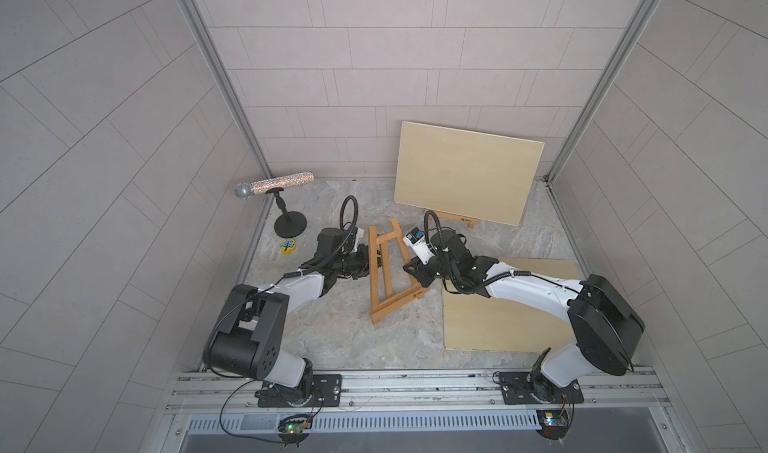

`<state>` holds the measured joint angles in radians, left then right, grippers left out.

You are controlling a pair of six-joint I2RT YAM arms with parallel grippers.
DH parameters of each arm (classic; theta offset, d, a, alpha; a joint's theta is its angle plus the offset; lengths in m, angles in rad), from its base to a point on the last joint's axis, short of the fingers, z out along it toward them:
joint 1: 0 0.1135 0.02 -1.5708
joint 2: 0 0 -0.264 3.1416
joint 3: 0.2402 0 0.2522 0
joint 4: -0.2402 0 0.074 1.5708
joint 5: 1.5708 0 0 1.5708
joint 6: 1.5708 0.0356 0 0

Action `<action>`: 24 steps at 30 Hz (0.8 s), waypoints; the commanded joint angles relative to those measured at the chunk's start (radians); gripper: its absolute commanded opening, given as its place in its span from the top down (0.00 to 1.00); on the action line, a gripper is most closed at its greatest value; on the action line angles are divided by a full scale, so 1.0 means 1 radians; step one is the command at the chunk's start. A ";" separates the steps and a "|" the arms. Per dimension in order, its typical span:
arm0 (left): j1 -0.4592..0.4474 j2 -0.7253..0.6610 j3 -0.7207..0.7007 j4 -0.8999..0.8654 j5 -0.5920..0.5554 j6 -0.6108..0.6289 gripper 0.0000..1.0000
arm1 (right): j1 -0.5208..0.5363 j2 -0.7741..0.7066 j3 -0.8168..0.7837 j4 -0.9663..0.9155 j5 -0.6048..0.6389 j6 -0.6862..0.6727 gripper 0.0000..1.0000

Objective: Disassemble the easel
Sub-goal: Place the easel at the center of the board.

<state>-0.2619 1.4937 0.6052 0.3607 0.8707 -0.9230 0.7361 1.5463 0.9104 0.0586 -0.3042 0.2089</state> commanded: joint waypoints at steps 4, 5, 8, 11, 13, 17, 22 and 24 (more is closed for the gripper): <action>-0.055 0.065 -0.072 0.170 0.000 -0.063 0.71 | 0.034 0.016 -0.028 0.006 0.114 0.112 0.98; -0.056 0.078 -0.082 0.186 -0.001 -0.068 0.71 | 0.036 0.023 -0.028 -0.002 0.125 0.120 0.98; -0.054 0.099 -0.108 0.215 -0.009 -0.075 0.72 | 0.036 0.054 -0.024 -0.027 0.151 0.143 0.98; -0.051 0.089 -0.110 0.142 -0.041 -0.034 0.72 | 0.036 0.083 -0.007 -0.056 0.162 0.159 0.99; -0.037 0.047 -0.099 -0.004 -0.094 0.034 0.72 | 0.036 0.102 0.009 -0.069 0.160 0.162 0.99; 0.004 -0.052 -0.048 -0.340 -0.233 0.186 0.70 | 0.036 0.117 0.021 -0.070 0.162 0.184 0.99; 0.063 -0.128 0.016 -0.631 -0.399 0.318 0.65 | 0.036 0.154 0.071 -0.142 0.158 0.206 0.99; 0.079 -0.155 0.030 -0.694 -0.460 0.334 0.63 | 0.037 0.172 0.089 -0.168 0.149 0.228 0.99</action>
<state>-0.2050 1.3708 0.6102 -0.1196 0.5419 -0.6846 0.7715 1.6981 0.9737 -0.0463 -0.1650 0.3962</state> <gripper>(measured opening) 0.364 0.221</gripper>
